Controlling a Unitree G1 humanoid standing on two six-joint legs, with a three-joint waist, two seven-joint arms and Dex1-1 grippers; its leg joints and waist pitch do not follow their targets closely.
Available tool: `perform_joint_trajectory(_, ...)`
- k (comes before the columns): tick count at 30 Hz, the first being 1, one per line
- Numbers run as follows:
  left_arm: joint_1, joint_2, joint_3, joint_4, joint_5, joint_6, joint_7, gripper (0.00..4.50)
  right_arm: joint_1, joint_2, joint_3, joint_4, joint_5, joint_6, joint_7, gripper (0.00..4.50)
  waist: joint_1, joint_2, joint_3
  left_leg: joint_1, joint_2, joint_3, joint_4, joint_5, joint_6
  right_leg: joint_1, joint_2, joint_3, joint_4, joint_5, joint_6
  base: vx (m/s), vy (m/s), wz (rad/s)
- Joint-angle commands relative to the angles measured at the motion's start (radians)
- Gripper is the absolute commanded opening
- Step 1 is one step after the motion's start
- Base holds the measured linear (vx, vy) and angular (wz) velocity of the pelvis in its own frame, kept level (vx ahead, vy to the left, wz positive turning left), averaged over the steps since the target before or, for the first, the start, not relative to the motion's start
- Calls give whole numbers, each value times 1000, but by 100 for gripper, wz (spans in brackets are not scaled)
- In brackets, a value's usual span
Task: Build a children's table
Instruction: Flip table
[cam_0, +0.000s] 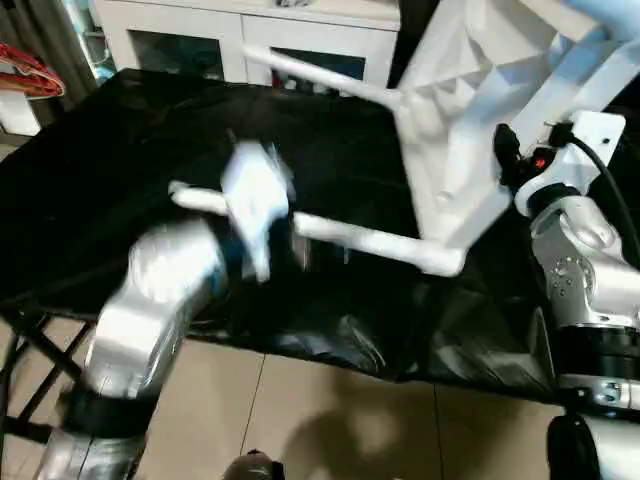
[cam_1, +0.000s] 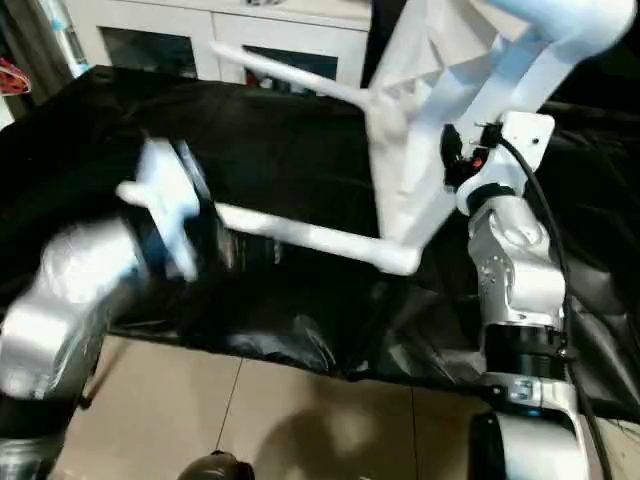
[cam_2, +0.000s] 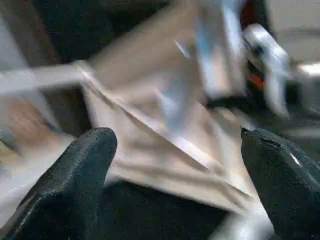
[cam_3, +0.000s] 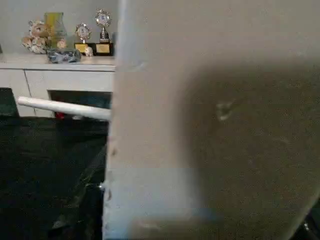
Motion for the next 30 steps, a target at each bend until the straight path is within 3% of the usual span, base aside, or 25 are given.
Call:
perform_joint_trajectory(1,-27,9,0,9,45,-64,20,450,-13,-26,-3,-10,-33,16,-31,203,-13,-10,-75,40,109,-55,-91,-139,-50,34,-92,62,-75,-105,-172,0,0,0)
perform_joint_trajectory(5,-138,76,-15,92,219,-225,101,450,-47,-11,36,15,-45,44,-7,203,-17,-19,-77,36,107,-56,-89,-119,-35,36,-90,62,-74,-100,-152,0,0,0)
perform_joint_trajectory(9,-211,105,-40,173,310,-293,142,450,-74,-14,79,61,-88,52,2,203,-32,-21,-79,35,109,-57,-89,-111,-55,36,-95,59,-66,-82,-181,0,0,0)
perform_joint_trajectory(11,-274,140,-80,272,415,-373,179,450,-102,-21,128,98,-130,52,21,203,-36,-18,-79,35,107,-57,-89,-120,-56,35,-92,59,-68,-85,-180,0,0,0)
perform_joint_trajectory(13,-290,146,-86,297,438,-391,189,450,-108,-18,132,104,-128,53,29,203,-37,-18,-78,37,110,-58,-90,-130,-65,36,-98,61,-68,-85,-187,0,0,0)
perform_joint_trajectory(15,-321,153,-94,352,474,-428,214,450,-113,-20,143,111,-142,56,28,255,-38,-19,-79,36,112,-59,-89,-126,-64,38,-99,60,-66,-61,-197,0,0,0)
perform_joint_trajectory(19,-374,166,-102,448,525,-475,255,450,-122,-9,145,127,-148,51,16,288,-40,-15,-80,38,110,-58,-88,-127,-65,38,-100,59,-63,-43,-216,0,0,0)
perform_joint_trajectory(22,-412,172,-109,524,551,-506,282,450,-125,0,149,138,-157,41,5,288,-43,-17,-82,38,108,-56,-86,-119,-61,38,-97,60,-60,-15,-225,0,0,0)
perform_joint_trajectory(25,-459,176,-105,604,588,-521,333,450,-97,13,156,132,-165,43,1,288,-42,-10,-84,38,109,-58,-85,-106,-58,39,-100,59,-55,20,-235,0,0,0)
perform_joint_trajectory(30,-485,178,-111,668,621,-530,368,450,-72,31,146,151,-157,38,-1,288,-42,-7,-85,40,111,-58,-85,-116,-60,38,-99,58,-55,42,-248,0,0,0)
